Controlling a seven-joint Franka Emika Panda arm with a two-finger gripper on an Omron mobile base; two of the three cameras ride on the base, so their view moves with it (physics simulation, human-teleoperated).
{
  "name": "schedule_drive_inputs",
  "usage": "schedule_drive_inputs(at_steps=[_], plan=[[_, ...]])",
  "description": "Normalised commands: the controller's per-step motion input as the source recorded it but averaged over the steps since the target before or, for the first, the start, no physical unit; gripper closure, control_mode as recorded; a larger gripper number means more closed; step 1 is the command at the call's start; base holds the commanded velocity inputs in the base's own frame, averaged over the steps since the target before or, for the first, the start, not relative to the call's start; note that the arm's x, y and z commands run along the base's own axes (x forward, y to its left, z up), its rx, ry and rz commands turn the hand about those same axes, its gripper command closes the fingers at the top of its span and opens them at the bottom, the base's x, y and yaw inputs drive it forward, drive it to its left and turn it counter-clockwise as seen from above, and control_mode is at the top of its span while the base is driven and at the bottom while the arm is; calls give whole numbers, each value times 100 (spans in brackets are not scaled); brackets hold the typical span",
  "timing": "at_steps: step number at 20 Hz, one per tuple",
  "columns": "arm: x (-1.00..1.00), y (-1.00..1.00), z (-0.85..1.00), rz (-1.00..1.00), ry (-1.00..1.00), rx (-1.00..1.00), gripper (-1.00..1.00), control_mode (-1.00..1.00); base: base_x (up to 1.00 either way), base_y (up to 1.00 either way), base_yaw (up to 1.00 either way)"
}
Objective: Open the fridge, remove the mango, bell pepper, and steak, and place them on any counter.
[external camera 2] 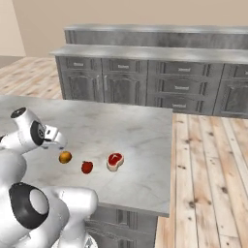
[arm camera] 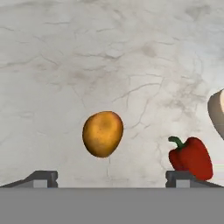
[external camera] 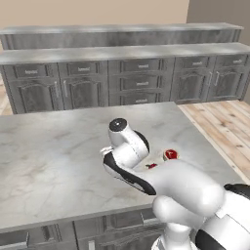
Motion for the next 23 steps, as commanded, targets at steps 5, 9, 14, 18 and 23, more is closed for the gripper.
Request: schedule_drive_inputs(at_steps=[5,9,14,18,23], plan=[[-93,-20,100,0,-10,6,-100,-100,0,0,0],[-72,-51,96,0,0,6,-100,-100,0,0,0],[-53,-76,50,0,1,9,-100,-100,0,0,0],[-31,-67,26,0,5,8,-100,-100,0,0,0],[-23,-25,16,0,8,3,-100,-100,0,0,0]])
